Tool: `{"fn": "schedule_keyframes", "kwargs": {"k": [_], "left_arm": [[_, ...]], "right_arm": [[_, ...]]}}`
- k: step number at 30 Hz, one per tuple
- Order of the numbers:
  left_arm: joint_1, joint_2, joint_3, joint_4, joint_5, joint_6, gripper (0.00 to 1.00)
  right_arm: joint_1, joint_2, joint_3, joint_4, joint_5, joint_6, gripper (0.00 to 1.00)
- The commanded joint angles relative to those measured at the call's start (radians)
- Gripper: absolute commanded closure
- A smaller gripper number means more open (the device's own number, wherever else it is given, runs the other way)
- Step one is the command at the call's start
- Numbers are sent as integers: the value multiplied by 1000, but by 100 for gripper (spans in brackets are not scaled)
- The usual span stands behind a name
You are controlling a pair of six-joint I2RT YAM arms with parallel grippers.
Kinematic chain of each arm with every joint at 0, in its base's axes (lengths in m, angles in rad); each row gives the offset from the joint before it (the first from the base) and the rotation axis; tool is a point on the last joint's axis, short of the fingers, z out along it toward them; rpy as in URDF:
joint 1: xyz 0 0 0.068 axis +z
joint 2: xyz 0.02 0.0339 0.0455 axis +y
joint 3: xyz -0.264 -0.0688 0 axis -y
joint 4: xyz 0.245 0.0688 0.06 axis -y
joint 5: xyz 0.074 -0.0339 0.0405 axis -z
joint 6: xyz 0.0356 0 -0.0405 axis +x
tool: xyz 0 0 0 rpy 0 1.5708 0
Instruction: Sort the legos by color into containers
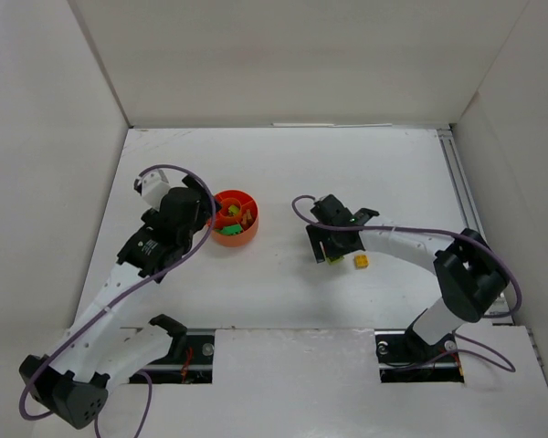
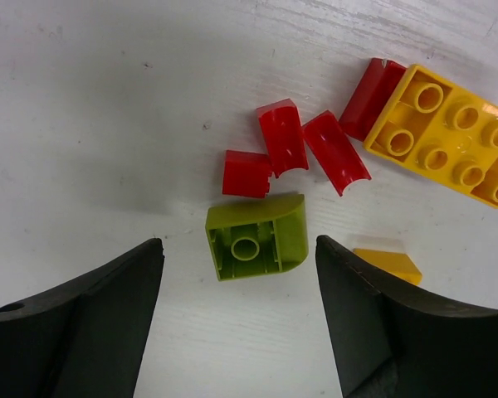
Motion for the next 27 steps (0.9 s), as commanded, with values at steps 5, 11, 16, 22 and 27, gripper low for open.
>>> {"fn": "schedule_keyframes", "kwargs": {"k": [5, 11, 16, 22, 27], "left_arm": [[1, -43, 4, -16, -23, -18, 0], [1, -24, 13, -26, -23, -18, 0], [1, -24, 13, -26, -23, -18, 0], [1, -24, 13, -35, -23, -29, 0], [1, -53, -7, -69, -23, -69, 0]], "right_arm": [[-37, 35, -18, 59, 16, 18, 27], [-46, 35, -39, 80, 7, 18, 49], [-46, 35, -39, 68, 7, 18, 63], [44, -49, 91, 33, -3, -56, 69], [130, -6, 272, 117, -108, -221, 69]]}}
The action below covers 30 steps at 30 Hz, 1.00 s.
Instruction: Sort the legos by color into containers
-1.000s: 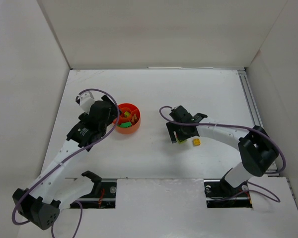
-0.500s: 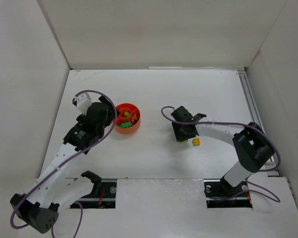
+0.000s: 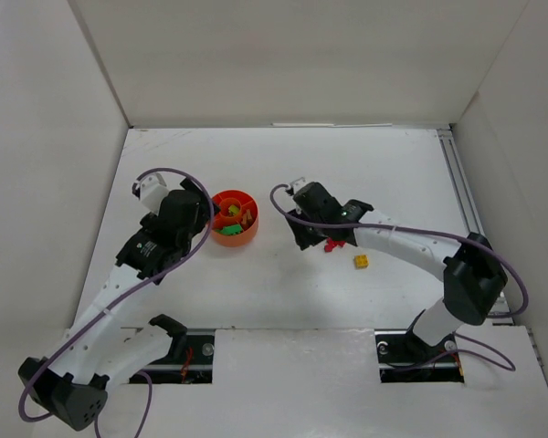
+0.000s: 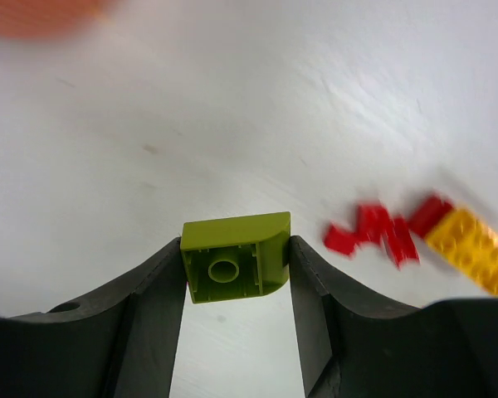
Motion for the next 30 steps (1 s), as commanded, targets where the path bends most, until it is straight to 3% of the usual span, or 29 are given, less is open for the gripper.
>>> {"fn": "schedule_keyframes", "kwargs": {"k": [1, 9, 13, 23, 27, 30], "left_arm": [[1, -45, -5, -44, -20, -44, 0], [1, -117, -27, -65, -1, -55, 0], [1, -139, -36, -65, -1, -37, 0], [1, -139, -45, -55, -1, -26, 0], [1, -139, -54, -55, 8, -26, 0], [1, -148, -54, -55, 8, -26, 0]], "right_arm": [[55, 14, 160, 113, -82, -127, 69], [120, 257, 577, 136, -175, -234, 69], [120, 354, 697, 136, -200, -234, 69], [140, 509, 866, 127, -191, -234, 65], [140, 532, 885, 98, -178, -234, 65], [140, 542, 874, 98, -168, -224, 60]]}}
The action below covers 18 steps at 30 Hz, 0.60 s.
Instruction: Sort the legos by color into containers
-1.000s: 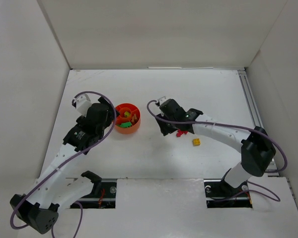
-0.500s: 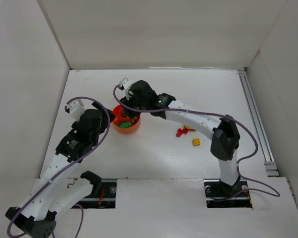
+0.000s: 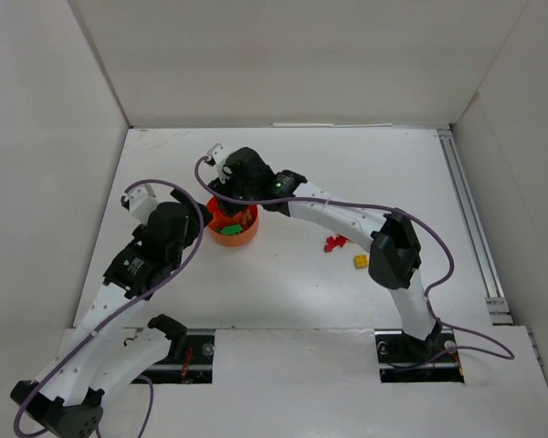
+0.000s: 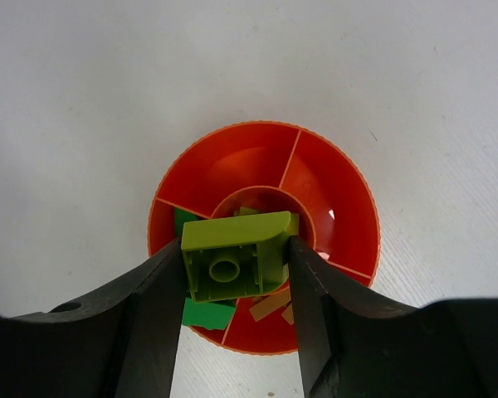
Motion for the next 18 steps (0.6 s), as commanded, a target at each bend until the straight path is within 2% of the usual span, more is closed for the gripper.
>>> {"fn": "schedule_keyframes", "kwargs": {"k": [1, 5, 12, 16, 18], "left_arm": [[1, -20, -12, 6, -5, 9, 0], [1, -20, -21, 6, -5, 9, 0], [1, -20, -21, 6, -5, 9, 0], [1, -20, -21, 6, -5, 9, 0], [1, -20, -21, 6, -5, 9, 0]], "right_arm": [[9, 4, 27, 3, 15, 0, 58], [9, 13, 27, 3, 24, 0, 56], [9, 23, 27, -6, 45, 0, 43], [9, 23, 27, -16, 45, 0, 33], [9, 23, 27, -26, 55, 0, 31]]}}
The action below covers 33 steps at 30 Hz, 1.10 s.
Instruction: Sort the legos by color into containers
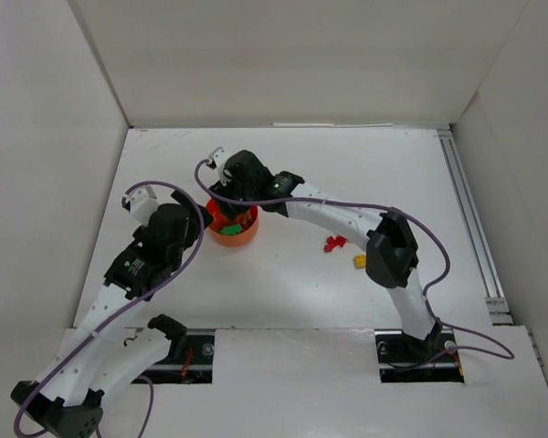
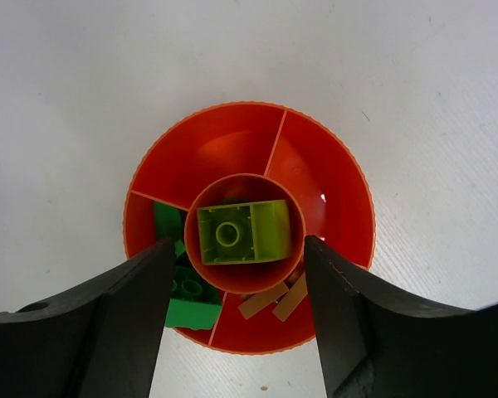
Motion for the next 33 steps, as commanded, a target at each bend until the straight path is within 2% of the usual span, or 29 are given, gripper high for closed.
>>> {"fn": "schedule_keyframes", "kwargs": {"k": [1, 6, 10, 16, 21, 27, 29, 33], "left_arm": [[1, -12, -6, 8, -8, 7, 0], [1, -12, 3, 8, -8, -2, 0], [1, -12, 3, 8, -8, -2, 0], [1, 27, 12, 81, 59, 94, 0], [1, 112, 41, 172, 130, 165, 0], [-10, 227, 50, 288, 274, 254, 0], [-35, 254, 61, 330, 274, 277, 0], [-99, 346, 84, 388, 322, 331, 0]], "right_arm": [[10, 2, 27, -1, 23, 0, 31], [10, -42, 16, -1, 23, 0, 30], [10, -125, -34, 13, 76, -11, 23], [-53, -295, -169, 51, 63, 29, 17], [-189, -501, -458, 85, 62, 80, 17], [-363, -735, -729, -105, 215, 202, 20], [-400, -806, -838, -174, 216, 254, 19], [-486, -893, -1003, -208, 165, 317, 19]]}}
